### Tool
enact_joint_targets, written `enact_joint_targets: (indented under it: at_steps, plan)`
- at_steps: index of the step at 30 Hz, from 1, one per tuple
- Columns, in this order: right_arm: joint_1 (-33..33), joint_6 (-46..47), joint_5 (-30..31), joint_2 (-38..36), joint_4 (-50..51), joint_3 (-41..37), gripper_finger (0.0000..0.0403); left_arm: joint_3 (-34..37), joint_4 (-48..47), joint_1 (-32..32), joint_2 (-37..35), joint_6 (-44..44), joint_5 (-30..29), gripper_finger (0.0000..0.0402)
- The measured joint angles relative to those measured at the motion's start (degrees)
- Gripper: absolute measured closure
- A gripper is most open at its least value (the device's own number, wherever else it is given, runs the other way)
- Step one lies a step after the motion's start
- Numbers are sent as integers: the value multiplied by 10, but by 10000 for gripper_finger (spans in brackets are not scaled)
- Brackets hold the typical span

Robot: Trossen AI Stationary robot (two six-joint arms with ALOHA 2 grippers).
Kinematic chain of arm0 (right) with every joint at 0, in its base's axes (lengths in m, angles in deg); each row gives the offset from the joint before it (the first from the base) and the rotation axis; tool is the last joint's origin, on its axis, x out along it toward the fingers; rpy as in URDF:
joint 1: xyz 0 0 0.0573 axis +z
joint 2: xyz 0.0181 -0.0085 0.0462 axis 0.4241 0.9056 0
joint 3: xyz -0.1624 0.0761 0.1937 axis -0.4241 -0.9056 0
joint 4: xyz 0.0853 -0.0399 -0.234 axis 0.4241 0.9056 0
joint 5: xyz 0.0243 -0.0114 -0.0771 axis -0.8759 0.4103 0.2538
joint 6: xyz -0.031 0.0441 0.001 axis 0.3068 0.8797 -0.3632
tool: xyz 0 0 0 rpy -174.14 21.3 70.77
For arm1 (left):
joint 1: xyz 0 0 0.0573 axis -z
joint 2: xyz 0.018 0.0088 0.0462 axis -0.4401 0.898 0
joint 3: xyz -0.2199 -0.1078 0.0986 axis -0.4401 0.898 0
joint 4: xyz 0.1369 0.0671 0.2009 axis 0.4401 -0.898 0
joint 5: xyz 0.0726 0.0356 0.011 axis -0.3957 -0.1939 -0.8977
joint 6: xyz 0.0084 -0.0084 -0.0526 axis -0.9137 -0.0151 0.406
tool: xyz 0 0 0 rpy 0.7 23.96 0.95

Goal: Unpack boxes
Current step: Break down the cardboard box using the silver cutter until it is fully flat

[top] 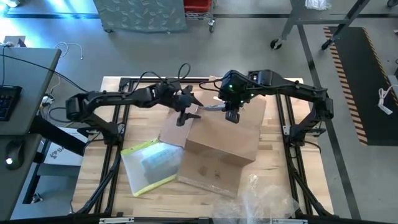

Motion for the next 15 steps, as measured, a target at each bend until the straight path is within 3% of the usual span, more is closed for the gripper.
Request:
enact_joint_targets:
  at_steps: [15]
  plan:
    - [-4,-15,22,38,-26,0,343,-1,-42,-9,25,29,-5,156]
